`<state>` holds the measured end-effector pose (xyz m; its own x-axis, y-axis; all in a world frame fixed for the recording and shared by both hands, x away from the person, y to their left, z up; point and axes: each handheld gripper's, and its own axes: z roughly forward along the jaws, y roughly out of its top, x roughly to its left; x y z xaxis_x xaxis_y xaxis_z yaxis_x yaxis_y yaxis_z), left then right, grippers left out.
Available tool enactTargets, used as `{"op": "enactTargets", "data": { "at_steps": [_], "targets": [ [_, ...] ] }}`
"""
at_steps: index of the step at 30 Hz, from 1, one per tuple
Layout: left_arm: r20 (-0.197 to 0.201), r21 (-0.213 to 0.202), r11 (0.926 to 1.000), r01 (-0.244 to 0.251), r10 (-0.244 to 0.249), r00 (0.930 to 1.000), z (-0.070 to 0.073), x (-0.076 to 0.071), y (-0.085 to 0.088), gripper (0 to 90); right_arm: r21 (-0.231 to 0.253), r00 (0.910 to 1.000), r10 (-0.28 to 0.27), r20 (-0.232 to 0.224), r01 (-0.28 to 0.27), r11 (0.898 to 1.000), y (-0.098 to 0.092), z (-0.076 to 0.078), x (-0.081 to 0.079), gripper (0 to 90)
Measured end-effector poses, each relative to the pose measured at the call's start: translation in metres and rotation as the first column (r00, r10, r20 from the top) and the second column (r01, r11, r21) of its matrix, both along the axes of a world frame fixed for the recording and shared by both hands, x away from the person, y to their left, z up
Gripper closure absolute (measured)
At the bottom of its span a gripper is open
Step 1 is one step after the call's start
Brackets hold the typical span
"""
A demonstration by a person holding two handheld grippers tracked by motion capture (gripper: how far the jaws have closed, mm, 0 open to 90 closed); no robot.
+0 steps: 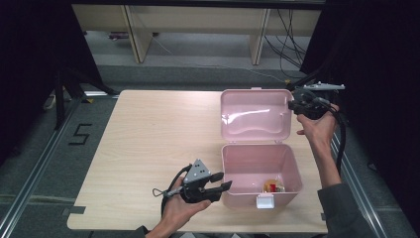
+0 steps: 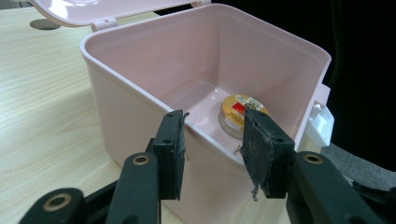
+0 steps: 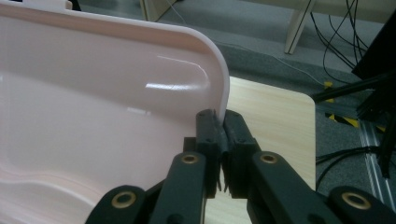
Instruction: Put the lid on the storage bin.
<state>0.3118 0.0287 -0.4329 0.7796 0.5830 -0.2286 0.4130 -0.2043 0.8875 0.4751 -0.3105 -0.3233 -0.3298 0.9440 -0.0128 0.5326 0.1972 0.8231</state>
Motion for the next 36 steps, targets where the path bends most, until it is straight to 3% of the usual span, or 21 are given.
{"op": "enactTargets", "data": {
  "at_steps": [2,5,6,8,9,13,17,22,27,28,29,30,36],
  "targets": [
    [0.001,-0.003,1.0,0.0,0.0,1.0,0.0,0.0,0.0,59.2,0.02,0.9999,-0.003,0.012,0.002,1.0,0.001,0.001,-0.004,87.3],
    [0.002,-0.003,1.0,-0.003,0.003,1.0,0.0,0.0,0.0,59.4,0.011,0.9997,0.008,0.023,-0.008,1.0,0.001,0.003,-0.007,87.6],
    [0.007,-0.001,1.0,-0.005,0.005,1.0,0.0,-0.001,0.0,59.4,0.035,0.9997,-0.013,0.02,0.012,0.999,0.003,0.004,-0.011,87.8],
    [0.007,-0.016,0.9998,-0.008,0.008,0.9999,0.0,0.001,0.0,63.0,0.024,0.9984,0.014,0.054,-0.016,1.0,0.003,0.006,-0.015,88.4],
    [0.007,-0.016,0.9998,-0.008,0.008,0.9999,0.0,0.001,0.0,62.9,0.045,0.9989,0.007,0.047,-0.009,0.999,0.005,0.007,-0.018,88.5],
    [0.011,-0.022,0.9997,-0.01,0.01,0.9999,-0.001,0.0,-0.001,62.8,0.016,0.9953,0.032,0.092,-0.033,0.999,0.003,0.009,-0.026,88.8],
    [0.006,-0.021,0.9996,-0.017,0.017,0.9998,-0.001,0.0,0.0,63.0,0.048,0.9951,0.019,0.097,-0.024,0.999,0.002,0.009,-0.034,89.2],
    [0.008,-0.025,0.9993,-0.026,0.026,0.9996,-0.002,-0.001,-0.001,63.1,0.029,0.9906,0.034,0.133,-0.038,0.999,-0.001,0.009,-0.047,89.2],
    [0.009,-0.026,0.9993,-0.027,0.027,0.9996,-0.002,-0.001,0.0,63.3,0.049,0.9895,0.039,0.139,-0.046,0.998,-0.004,0.009,-0.058,89.2],
    [0.01,-0.03,0.9991,-0.03,0.03,0.9995,-0.002,-0.001,-0.001,63.3,0.053,0.9863,0.045,0.159,-0.055,0.997,-0.006,0.008,-0.062,89.2],
    [0.007,-0.027,0.9992,-0.03,0.03,0.9995,-0.002,-0.001,-0.001,63.3,0.058,0.989,0.047,0.14,-0.056,0.997,-0.006,0.009,-0.065,89.2],
    [0.01,-0.024,0.9993,-0.029,0.03,0.9995,-0.002,-0.001,-0.001,63.4,0.039,0.9867,0.057,0.153,-0.064,0.997,-0.009,0.009,-0.067,89.2],
    [0.01,-0.024,0.9993,-0.028,0.029,0.9995,-0.002,-0.001,0.0,63.5,0.045,0.9842,0.076,0.16,-0.084,0.995,-0.012,0.008,-0.084,88.8]
  ]
}}
